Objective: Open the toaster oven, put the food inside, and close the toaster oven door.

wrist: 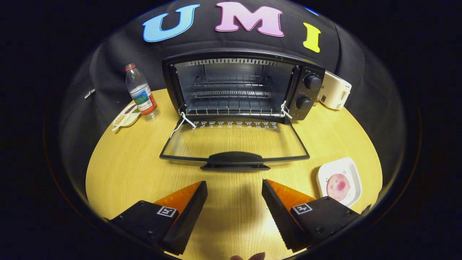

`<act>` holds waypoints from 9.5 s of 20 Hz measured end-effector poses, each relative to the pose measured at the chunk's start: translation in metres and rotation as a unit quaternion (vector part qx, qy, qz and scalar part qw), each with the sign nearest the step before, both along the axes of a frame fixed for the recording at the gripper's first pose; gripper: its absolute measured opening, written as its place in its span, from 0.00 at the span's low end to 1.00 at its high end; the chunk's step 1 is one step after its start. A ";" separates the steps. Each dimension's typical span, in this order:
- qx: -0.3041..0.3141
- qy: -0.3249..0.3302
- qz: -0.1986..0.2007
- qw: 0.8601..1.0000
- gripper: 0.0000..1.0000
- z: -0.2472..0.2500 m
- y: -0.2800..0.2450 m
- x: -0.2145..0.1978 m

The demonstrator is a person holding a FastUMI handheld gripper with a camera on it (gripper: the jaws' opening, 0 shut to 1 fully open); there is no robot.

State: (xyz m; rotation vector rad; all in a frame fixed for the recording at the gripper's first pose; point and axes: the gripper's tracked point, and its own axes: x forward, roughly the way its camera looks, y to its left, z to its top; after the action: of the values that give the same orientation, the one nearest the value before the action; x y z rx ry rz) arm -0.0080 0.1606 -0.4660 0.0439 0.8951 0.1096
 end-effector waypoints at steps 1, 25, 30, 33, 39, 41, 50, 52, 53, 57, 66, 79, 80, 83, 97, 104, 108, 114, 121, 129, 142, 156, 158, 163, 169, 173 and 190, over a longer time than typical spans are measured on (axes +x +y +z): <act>0.003 0.000 0.005 1.000 0.99 0.005 -0.001 -0.003; 0.041 0.246 0.027 0.968 0.99 0.015 -0.287 -0.026; 0.030 0.293 0.020 0.955 0.96 -0.034 -0.311 -0.005; 0.004 0.319 0.040 0.947 0.86 -0.058 -0.317 -0.008; 0.043 0.348 0.075 0.933 0.08 -0.062 -0.315 -0.012; 0.082 0.342 0.063 0.934 0.05 -0.055 -0.318 -0.012; 0.323 0.310 -0.095 0.889 0.05 -0.038 -0.301 -0.021; 0.351 0.300 -0.126 0.878 0.05 -0.040 -0.296 -0.021; 0.361 0.292 -0.137 0.875 0.05 -0.039 -0.294 -0.021; 0.393 0.258 -0.179 0.865 0.05 -0.037 -0.279 -0.022; 0.455 0.190 -0.276 0.825 0.05 0.022 -0.191 -0.002; 0.448 0.105 -0.491 0.740 0.05 -0.004 -0.083 0.112; 0.445 0.090 -0.506 0.733 0.05 -0.006 -0.080 0.124; 0.435 0.065 -0.534 0.722 0.05 -0.020 -0.068 0.159; 0.473 0.052 -0.553 0.685 0.09 -0.044 -0.019 0.232; 0.523 0.059 -0.499 0.689 0.53 -0.024 -0.006 0.227; 0.499 0.071 -0.464 0.728 0.88 -0.015 -0.016 0.203; 0.504 0.068 -0.411 0.757 0.99 0.028 -0.036 0.163; 0.393 0.059 -0.195 0.897 0.98 0.070 -0.023 0.074; 0.067 0.040 0.042 0.996 0.99 -0.005 -0.030 0.001; -0.026 0.094 0.009 0.995 1.00 -0.098 -0.031 0.038; -0.004 0.031 -0.017 0.999 1.00 -0.041 -0.042 0.057; 0.002 0.003 -0.015 1.000 1.00 -0.018 -0.042 0.065; 0.018 -0.059 -0.011 0.998 1.00 0.041 -0.042 0.091; 0.046 -0.136 -0.007 0.990 1.00 0.104 -0.040 0.104; 0.051 -0.188 -0.008 0.981 1.00 0.151 -0.051 0.102; 0.024 -0.415 -0.032 0.909 0.99 0.383 -0.141 0.067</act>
State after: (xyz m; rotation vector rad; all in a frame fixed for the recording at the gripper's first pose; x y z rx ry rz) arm 0.0586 0.0195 -0.0831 0.0652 0.0346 0.0780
